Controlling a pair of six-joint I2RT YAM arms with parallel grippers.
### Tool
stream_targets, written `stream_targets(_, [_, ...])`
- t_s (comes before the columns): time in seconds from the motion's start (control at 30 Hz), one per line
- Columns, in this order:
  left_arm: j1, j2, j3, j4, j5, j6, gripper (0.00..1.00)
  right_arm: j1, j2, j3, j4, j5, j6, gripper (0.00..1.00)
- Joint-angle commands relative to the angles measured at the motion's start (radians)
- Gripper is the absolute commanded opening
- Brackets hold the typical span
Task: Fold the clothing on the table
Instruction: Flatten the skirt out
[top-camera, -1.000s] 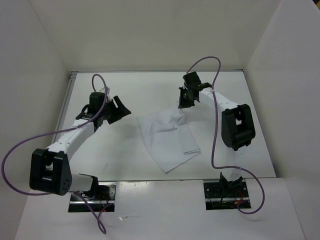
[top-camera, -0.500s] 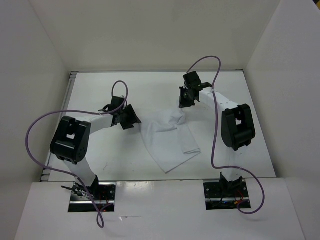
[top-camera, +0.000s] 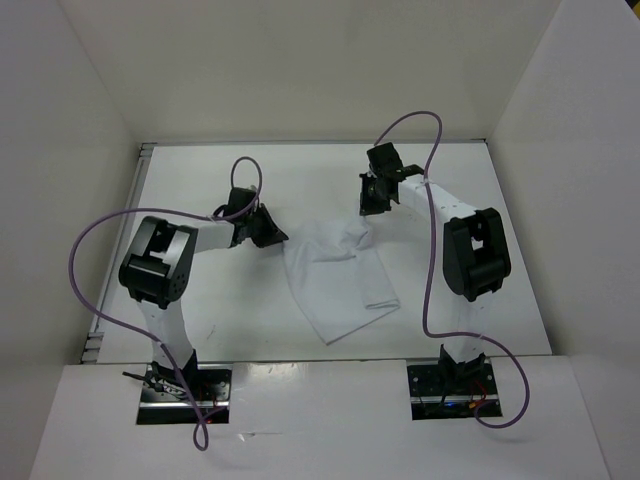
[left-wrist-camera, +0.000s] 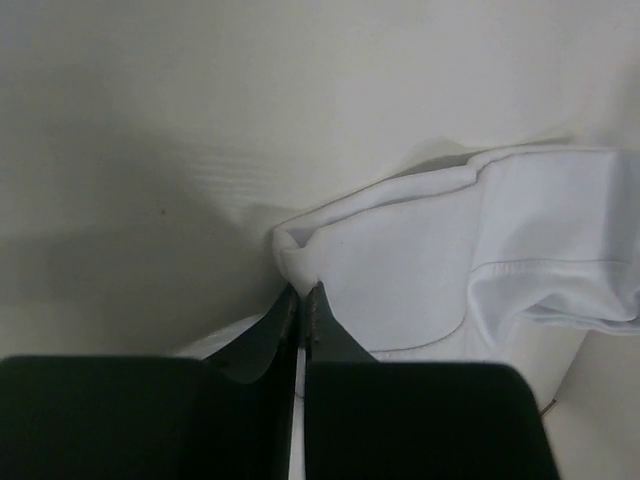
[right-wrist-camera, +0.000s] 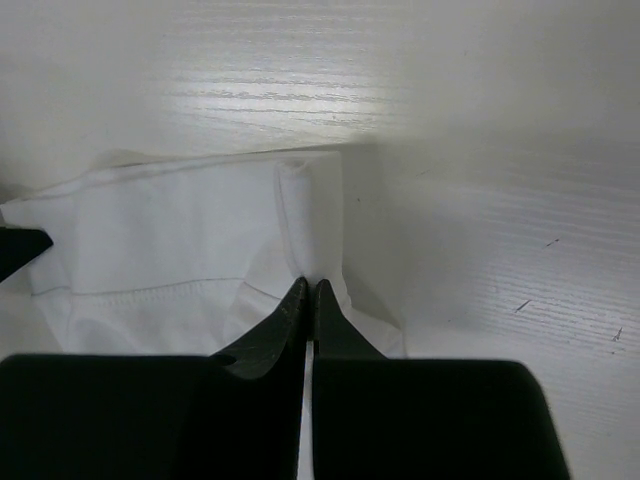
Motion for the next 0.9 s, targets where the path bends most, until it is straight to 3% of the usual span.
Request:
stream_targets(0.0, [-0.001,0.027,0.050,-0.050,-0.009,0.039,0.00,-0.009,-0.047,0.025,-0.016,0.033,-0.013,0.00])
stream_targets(0.2, [0.086,-0.161,0.223,-0.179,0.000,0.176,0.00,-0.040,-0.170,0.082,-0.026,0.020,-0.024,0.00])
stream_targets(0.27, [0.123,-0.161,0.330,-0.204,0.052,0.202,0.00,-0.050,-0.191,0.129,-0.035,0.010,-0.033,0.00])
stream_targets(0.47, [0.179,-0.193,0.464,-0.170,0.210,0.193,0.00,-0.051,-0.242,0.224,-0.044,0.022,-0.056,0.00])
stream_targets(0.6, [0.179,-0.279,0.423,-0.160,0.256,0.193,0.00,-0.051,-0.323,0.186,-0.004,-0.032,-0.076,0.00])
stream_targets(0.87, [0.211,-0.607,0.311,-0.244,0.322,0.224,0.00,-0.051,-0.620,-0.019,0.006,-0.118,-0.133,0.00])
